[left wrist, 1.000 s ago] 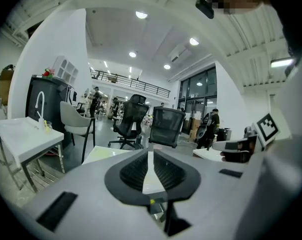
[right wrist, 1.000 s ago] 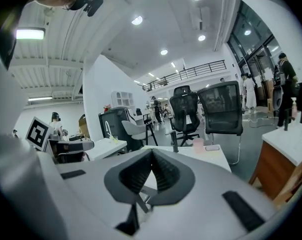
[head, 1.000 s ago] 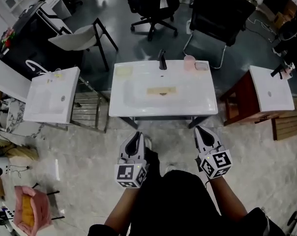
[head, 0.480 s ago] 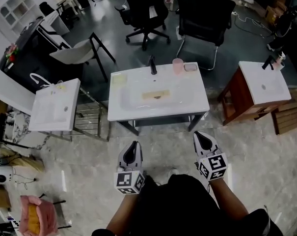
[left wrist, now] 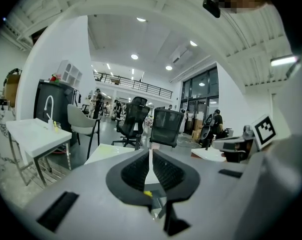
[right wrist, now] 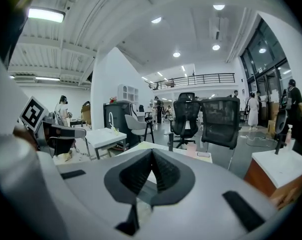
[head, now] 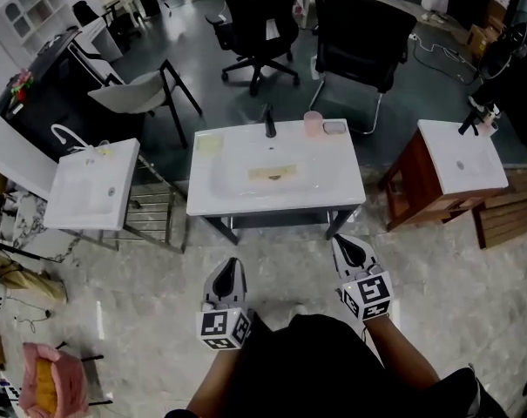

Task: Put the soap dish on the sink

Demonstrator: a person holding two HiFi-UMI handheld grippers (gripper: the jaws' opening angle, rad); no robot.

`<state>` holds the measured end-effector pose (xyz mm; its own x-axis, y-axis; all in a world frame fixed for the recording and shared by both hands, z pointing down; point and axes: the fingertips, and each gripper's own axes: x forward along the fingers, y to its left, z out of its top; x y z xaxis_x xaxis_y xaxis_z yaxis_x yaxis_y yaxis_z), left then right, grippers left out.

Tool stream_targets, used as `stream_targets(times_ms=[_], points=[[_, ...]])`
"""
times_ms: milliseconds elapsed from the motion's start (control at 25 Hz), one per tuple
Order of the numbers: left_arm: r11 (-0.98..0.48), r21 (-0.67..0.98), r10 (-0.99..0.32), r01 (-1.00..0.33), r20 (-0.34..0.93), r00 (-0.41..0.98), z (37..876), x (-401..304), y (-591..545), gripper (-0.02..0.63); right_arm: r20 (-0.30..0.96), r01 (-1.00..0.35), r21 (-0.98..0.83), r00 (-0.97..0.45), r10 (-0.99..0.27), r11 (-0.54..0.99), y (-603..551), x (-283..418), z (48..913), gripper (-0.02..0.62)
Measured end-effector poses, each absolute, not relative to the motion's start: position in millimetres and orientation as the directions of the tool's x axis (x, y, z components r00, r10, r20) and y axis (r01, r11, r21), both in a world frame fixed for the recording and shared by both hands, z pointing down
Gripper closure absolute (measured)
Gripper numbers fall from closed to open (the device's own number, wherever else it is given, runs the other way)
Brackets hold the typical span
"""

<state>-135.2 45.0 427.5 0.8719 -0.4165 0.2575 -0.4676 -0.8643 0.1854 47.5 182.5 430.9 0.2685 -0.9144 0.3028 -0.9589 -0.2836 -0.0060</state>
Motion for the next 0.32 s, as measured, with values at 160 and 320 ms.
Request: stream_targets(times_ms=[160,320], points=[[-0.851,0.226,-0.416,-0.473,0.259,0.872,430.9,-136.6,47.7,0.581,0.298,-0.966,0.006,0.249,-0.922,-0.259,174.7,44.0,424.7,0.597],[-0.858,0.231,-0.409,-0.459,0.234,0.882,423.4,-137.2,52.0,0.581,0.301,-0.970,0.001,0.231,-0.925,-0.242,174.0,37.8,425.6,0.597]])
